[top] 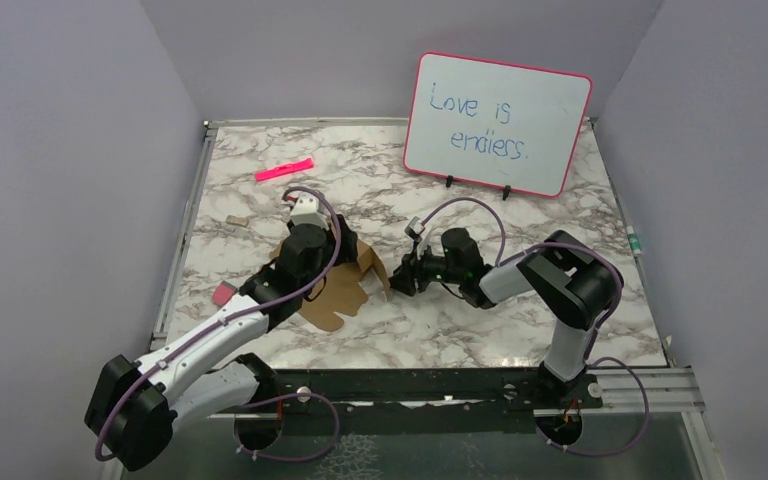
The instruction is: Fold the paper box
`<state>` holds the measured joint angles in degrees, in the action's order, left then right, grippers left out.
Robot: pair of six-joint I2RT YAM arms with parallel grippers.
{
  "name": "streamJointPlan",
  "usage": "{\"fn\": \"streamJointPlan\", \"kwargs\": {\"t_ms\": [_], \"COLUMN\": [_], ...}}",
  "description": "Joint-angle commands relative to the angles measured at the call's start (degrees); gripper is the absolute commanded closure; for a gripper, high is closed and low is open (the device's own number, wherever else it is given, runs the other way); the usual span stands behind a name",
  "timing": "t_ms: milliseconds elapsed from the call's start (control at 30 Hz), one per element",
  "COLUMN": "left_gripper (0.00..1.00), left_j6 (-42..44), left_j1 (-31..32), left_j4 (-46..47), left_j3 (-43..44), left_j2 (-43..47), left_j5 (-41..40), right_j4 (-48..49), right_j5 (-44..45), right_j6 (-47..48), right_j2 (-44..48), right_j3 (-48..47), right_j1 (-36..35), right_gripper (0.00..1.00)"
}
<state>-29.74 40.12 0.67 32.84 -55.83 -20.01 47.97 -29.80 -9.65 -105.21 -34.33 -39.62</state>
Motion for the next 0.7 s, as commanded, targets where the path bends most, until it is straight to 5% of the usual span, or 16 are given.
{"fn": "streamJointPlan", "kwargs": {"t_ms": [0, 300, 667], "left_gripper": [0.30, 0.24, 0.24], "left_j6": [0.9, 3.3, 6.1], "left_j1": [-7.0, -24.1, -33.9], "left_j4": [-2.5, 6.0, 15.7], "left_j3": [2.8, 4.1, 7.5], "left_j2": [0.7, -5.8, -21.6], "left_j5": [-5.2, 1.7, 18.1], "right_j4": [2.6, 3.1, 2.0], "right_j5": [-2.0, -3.6, -4.7], "right_j6": [-0.6, -0.6, -0.4], "right_j2": [2.2, 1.7, 2.3], "right_j3": [0.8, 0.1, -0.6], "right_j1": [0.1, 0.1, 0.1], "right_gripper": [0.52, 0.48, 0.48]}}
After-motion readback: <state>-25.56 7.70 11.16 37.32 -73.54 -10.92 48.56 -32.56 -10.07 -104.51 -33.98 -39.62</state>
